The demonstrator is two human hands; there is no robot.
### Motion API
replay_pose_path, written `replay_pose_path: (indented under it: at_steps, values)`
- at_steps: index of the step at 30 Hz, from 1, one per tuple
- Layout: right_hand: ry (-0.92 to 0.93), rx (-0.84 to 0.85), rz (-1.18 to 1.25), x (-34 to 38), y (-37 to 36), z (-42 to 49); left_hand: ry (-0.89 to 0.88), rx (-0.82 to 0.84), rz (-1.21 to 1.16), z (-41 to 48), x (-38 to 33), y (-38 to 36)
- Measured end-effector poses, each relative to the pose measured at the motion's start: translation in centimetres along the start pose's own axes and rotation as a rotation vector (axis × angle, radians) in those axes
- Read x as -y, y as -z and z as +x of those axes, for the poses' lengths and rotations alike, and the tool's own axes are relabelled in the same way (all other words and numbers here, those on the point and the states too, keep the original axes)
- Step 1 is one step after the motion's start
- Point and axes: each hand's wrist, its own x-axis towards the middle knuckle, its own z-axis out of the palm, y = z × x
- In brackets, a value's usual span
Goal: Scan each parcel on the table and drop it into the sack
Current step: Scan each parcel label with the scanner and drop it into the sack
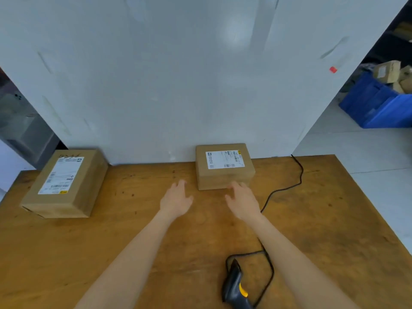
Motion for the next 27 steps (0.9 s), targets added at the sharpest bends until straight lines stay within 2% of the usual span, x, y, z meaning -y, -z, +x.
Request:
replay_pose_path:
  at_steps: [5,8,10,13,17,22,27]
  values:
    - [-0.071,-0.11,-0.198,-3.8,2.2,3.6,0.047,-0.018,-0.041,1.9,-3.3,-1.5]
    - [-0.133,-0.073,-0.209,-5.3,2.8,5.4,0.072,-0.01,-0.063,3.0,-4.5,-2.1]
    - [-0.136,-0.009,-0.105,-5.9,2.8,6.3,0.081,0.014,-0.125,3.6,-5.1,-2.5]
    - [-0.091,0.034,0.153,-6.0,2.7,6.2,0.109,0.037,-0.383,3.6,-6.0,-3.4]
    - [-0.105,-0.043,0.325,-5.5,2.0,3.8,0.174,-0.016,-0.773,2.4,-6.0,-3.9]
    - [-0.191,-0.099,0.553,-2.5,0.1,0.3,0.291,-0.148,-1.091,-1.5,-2.9,-2.7]
    - [-0.206,-0.178,0.742,2.5,-2.5,-3.9,0.439,-0.034,-1.33,-7.1,2.7,-0.6]
